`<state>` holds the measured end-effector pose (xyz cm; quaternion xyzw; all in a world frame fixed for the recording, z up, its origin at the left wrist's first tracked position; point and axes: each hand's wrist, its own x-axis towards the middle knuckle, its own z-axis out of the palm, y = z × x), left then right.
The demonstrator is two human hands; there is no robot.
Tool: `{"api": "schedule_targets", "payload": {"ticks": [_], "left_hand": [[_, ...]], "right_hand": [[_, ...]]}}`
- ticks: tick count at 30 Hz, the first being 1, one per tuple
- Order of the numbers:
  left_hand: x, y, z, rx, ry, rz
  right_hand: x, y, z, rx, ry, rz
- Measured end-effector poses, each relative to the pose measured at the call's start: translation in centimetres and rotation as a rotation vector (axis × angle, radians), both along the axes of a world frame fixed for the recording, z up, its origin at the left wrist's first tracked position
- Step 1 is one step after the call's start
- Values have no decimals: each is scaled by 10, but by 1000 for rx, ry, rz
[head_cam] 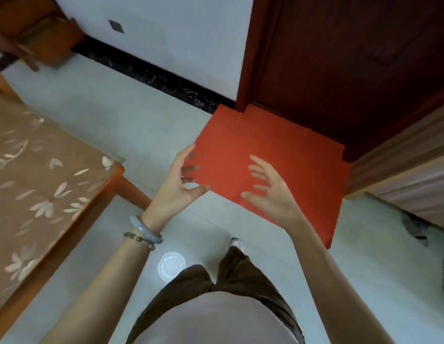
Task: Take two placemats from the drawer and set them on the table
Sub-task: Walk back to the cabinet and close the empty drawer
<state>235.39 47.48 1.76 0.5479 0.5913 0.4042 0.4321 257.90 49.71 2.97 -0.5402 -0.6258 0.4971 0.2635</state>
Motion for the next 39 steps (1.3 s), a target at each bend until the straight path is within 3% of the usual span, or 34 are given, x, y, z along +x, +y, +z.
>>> {"api": "schedule_targets", "payload": {"ticks": [12,39], "left_hand": [[-62,137,0,-11,-31,443],[-398,534,-10,-6,-21,805]], "right_hand": [[-90,230,-6,-70,71,346],[-480,699,4,-41,70,681]]}}
